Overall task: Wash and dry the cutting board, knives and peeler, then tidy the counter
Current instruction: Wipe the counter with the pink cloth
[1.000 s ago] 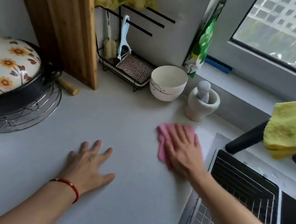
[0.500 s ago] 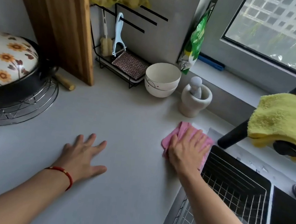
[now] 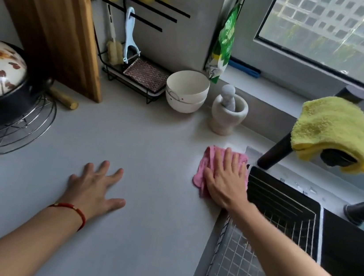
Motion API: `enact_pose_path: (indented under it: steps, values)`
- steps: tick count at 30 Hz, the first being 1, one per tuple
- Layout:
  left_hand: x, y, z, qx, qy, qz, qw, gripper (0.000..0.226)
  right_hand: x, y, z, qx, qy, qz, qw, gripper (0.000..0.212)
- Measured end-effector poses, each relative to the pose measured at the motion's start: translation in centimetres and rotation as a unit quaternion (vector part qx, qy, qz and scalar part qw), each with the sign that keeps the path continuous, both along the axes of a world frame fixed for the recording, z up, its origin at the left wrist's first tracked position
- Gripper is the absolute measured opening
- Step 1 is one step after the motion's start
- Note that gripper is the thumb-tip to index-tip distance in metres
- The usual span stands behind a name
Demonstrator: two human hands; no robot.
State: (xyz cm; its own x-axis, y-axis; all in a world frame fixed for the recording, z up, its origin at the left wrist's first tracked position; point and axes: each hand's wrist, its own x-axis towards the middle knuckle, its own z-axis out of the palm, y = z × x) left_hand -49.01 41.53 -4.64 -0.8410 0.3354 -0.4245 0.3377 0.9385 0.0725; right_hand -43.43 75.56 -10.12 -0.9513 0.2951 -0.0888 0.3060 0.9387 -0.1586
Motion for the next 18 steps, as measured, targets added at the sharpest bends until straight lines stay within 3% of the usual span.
enact_pose_path:
  steps: [4, 7, 9, 12, 14, 16, 18]
  values:
    - [0.2, 0.1, -1.2, 0.018, 0.003, 0.008, 1.0, 0.081, -0.3, -2.3, 1.5, -0.027, -0.011, -0.052, 0.998, 0.07]
    - [0.7, -0.5, -1.4, 0.031, 0.012, 0.029, 0.999, 0.077, 3.4, -11.6, 0.6, -0.021, 0.027, 0.109, 0.993, 0.065]
    - [1.5, -0.2, -1.0, 0.024, 0.026, 0.044, 0.998, 0.071, 8.6, -16.3, -0.4, -0.026, 0.035, 0.242, 0.969, 0.064]
    - [5.5, 0.0, 0.0, 0.09, 0.051, 0.054, 0.993, 0.052, 15.6, -15.5, 0.3, -0.01, 0.006, 0.347, 0.938, 0.063]
    - [9.9, -1.5, 0.6, 0.193, 0.065, 0.08, 0.976, 0.044, 15.9, -13.4, 0.8, 0.016, -0.01, 0.319, 0.948, 0.064]
    - [14.3, -4.3, 1.1, 0.254, 0.082, 0.105, 0.958, 0.044, 13.1, -13.9, 1.2, 0.028, -0.015, 0.155, 0.987, 0.066]
    - [17.9, -7.7, 1.5, 0.267, 0.098, 0.15, 0.947, 0.046, 10.9, -18.8, 1.9, -0.049, -0.021, 0.006, 0.999, 0.068]
